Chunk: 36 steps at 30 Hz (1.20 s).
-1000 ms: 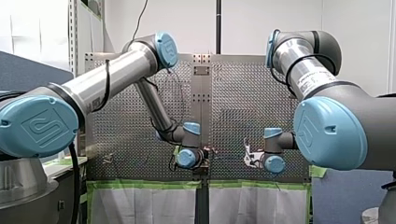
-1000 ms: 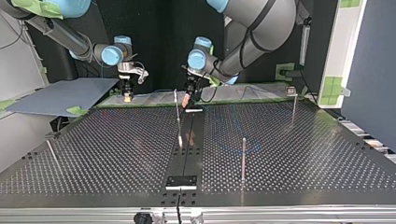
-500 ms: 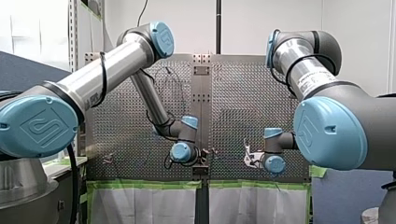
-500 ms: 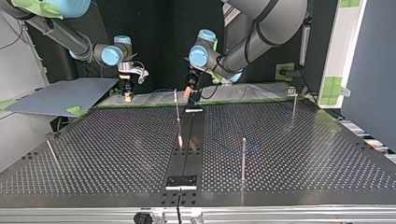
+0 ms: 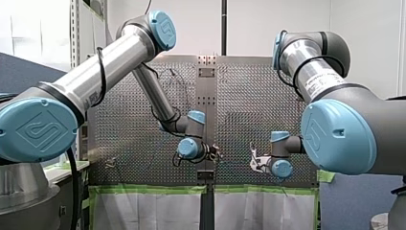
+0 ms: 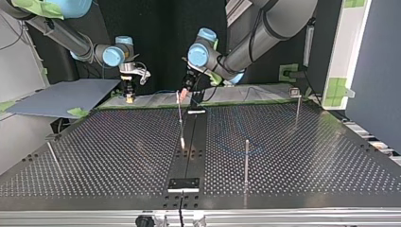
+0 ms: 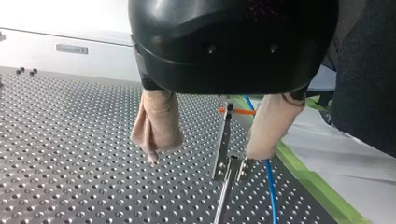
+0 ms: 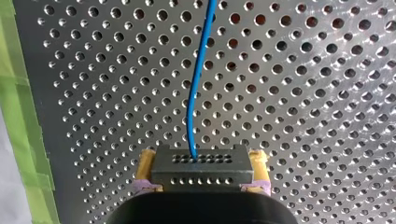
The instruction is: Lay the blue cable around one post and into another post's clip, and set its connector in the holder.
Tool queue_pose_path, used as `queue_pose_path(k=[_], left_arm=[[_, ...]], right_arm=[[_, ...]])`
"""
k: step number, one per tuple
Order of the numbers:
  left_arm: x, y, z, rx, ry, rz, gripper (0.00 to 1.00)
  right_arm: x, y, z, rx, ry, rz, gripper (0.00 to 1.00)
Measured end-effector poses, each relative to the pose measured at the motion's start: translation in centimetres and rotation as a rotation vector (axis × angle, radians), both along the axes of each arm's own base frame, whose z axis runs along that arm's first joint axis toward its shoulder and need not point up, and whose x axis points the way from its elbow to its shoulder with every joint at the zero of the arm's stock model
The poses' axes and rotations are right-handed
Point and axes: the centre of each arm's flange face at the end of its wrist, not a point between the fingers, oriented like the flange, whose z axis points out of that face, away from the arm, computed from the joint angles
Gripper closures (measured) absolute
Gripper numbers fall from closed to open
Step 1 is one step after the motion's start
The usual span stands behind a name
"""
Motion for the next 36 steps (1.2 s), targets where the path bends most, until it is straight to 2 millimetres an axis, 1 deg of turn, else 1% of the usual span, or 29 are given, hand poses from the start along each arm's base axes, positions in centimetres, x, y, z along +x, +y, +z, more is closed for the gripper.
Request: queue_pose_path(k=[19, 25, 32, 36], left_arm=[[-0.5, -0.6, 0.0, -0.013, 0.001, -0.009, 0.00], [-0.8, -1.2, 0.2, -0.038, -0.005, -0.037, 0.00], [-1.2, -2.6, 0.6, -0.123, -0.012, -0.095, 0.00], [-1.5, -3.1, 0.6, -0.144, -0.010, -0.110, 0.00]], right_arm=[[0.1, 0.0, 0.0, 0.000, -0.003, 0.008, 1.00], [0.1, 0.0, 0.0, 0.000, -0.004, 0.007, 1.00], [0.1, 0.0, 0.0, 0.000, -0.005, 0.009, 1.00], [0.1, 0.0, 0.0, 0.001, -0.005, 0.009, 1.00]])
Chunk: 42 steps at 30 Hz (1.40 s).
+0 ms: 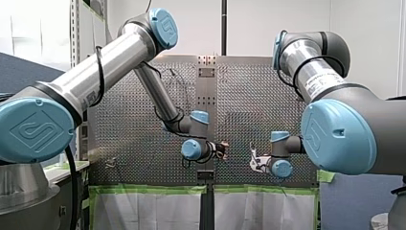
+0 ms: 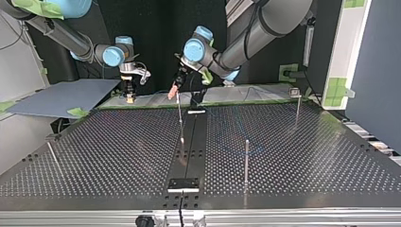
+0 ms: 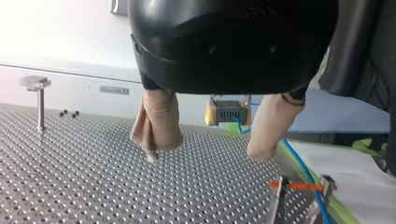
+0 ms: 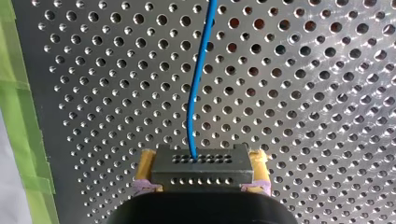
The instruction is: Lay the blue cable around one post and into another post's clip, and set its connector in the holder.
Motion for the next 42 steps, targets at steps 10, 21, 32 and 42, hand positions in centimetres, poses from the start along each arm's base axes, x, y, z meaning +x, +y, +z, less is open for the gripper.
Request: queue_pose_path(k=[10, 21, 32, 42], left_arm=[[-0.18, -0.22, 0.03, -0.006, 0.001, -0.002, 0.00], [-0.31, -0.26, -0.02, -0.016, 0.011, -0.001, 0.00], [-0.32, -0.27, -0.02, -0.017, 0.013, 0.000, 0.00], [-0.32, -0.28, -0.01, -0.017, 0.013, -0.001, 0.00]], right_arm=[[-0.01, 0.01, -0.01, 0.001, 0.000, 0.000, 1.00], [0.00, 0.01, -0.01, 0.001, 0.000, 0.000, 1.00], [-0.02, -0.01, 0.00, 0.001, 0.000, 0.000, 1.00], [-0.02, 0.00, -0.01, 0.001, 0.000, 0.000, 1.00]])
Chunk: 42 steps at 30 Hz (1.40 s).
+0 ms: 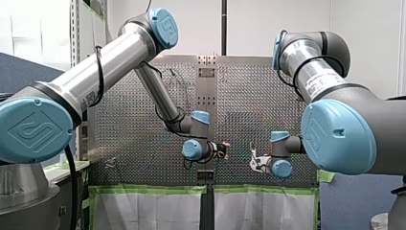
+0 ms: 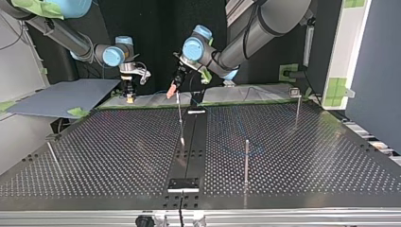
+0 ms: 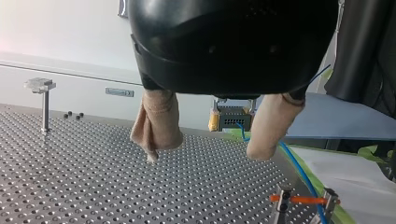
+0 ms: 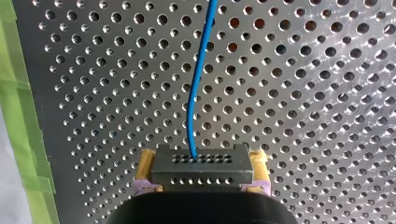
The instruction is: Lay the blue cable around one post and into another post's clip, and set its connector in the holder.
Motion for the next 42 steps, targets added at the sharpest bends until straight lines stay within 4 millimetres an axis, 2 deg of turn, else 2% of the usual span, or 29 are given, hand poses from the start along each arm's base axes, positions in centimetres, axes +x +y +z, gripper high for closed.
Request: queue_pose_path(k=[10, 19, 23, 26, 31, 42], left_arm=[[0.0, 0.0, 0.0, 0.001, 0.000, 0.000, 0.00], [0.0, 0.1, 0.0, 0.003, 0.002, 0.005, 0.00], [0.2, 0.9, 0.4, 0.012, 0.014, 0.039, 0.00], [0.0, 1.6, 1.1, 0.005, 0.024, 0.071, 0.00], [-0.5, 2.7, 2.4, -0.022, 0.038, 0.121, 0.00], [-1.1, 5.6, 5.2, -0.120, 0.030, 0.240, 0.00]], right_arm=[[-0.1, -0.1, 0.3, -0.007, 0.010, -0.008, 1.00], [0.2, -0.7, 4.2, -0.028, 0.022, -0.010, 1.00], [0.1, -1.1, 6.3, -0.047, 0.012, -0.010, 1.00], [0.1, -1.2, 6.9, -0.052, 0.008, -0.005, 1.00], [0.4, -1.0, 6.9, -0.049, 0.007, 0.006, 1.00], [0.6, 0.7, 5.3, -0.036, -0.010, 0.034, 1.00]])
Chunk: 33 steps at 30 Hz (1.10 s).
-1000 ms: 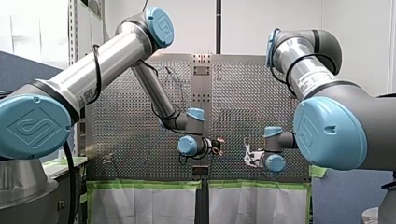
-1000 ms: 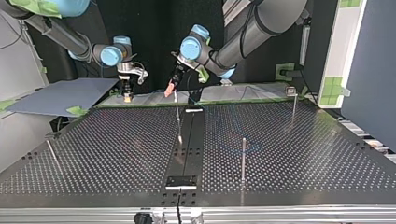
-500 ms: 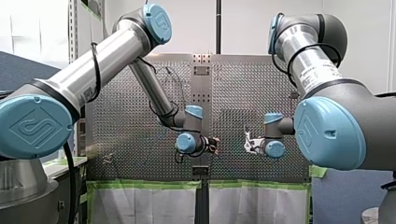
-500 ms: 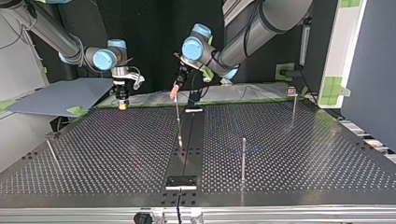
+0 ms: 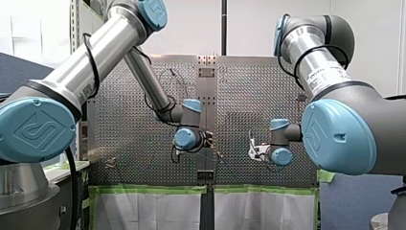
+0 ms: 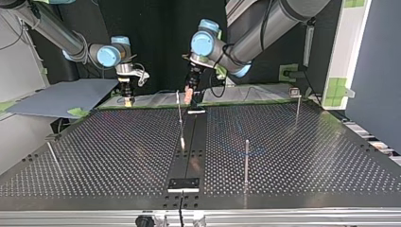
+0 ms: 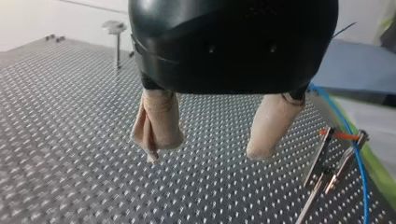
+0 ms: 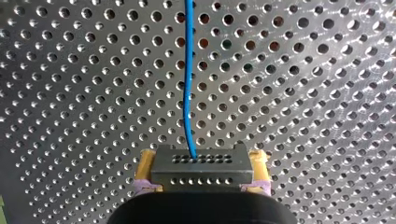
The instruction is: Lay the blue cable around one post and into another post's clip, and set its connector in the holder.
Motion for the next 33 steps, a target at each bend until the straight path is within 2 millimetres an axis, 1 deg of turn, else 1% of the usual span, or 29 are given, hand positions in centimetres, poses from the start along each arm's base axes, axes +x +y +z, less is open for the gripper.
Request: queue_pose_path(k=[4, 10, 16, 19, 22, 25, 29, 33], left_arm=[[-0.6, 1.2, 0.6, -0.012, 0.024, 0.039, 0.00], [-2.1, 3.3, 1.5, -0.024, 0.074, 0.103, 0.00], [-2.7, 4.7, 3.1, -0.050, 0.098, 0.167, 0.00], [-2.7, 5.3, 4.4, -0.072, 0.101, 0.202, 0.00], [-2.4, 6.0, 5.9, -0.106, 0.091, 0.244, 0.00], [-1.6, 7.2, 7.5, -0.149, 0.072, 0.296, 0.00], [-0.2, 9.4, 9.9, -0.215, 0.037, 0.380, 0.00], [0.8, 11.2, 11.7, -0.267, 0.007, 0.444, 0.00]], right_arm=[[0.0, 0.2, -0.6, 0.006, 0.002, 0.001, 1.00], [-0.1, 0.5, -2.3, 0.018, 0.004, 0.001, 1.00], [-0.2, 0.6, -3.0, 0.022, -0.001, -0.001, 1.00], [-0.2, 0.6, -3.0, 0.023, -0.002, -0.001, 1.00], [-0.2, 0.6, -3.0, 0.022, -0.006, -0.001, 1.00], [-0.2, 0.6, -3.1, 0.022, -0.010, -0.001, 1.00], [-0.2, 0.5, -3.1, 0.022, -0.015, -0.001, 1.00], [-0.2, 0.6, -3.1, 0.022, -0.018, 0.000, 1.00]])
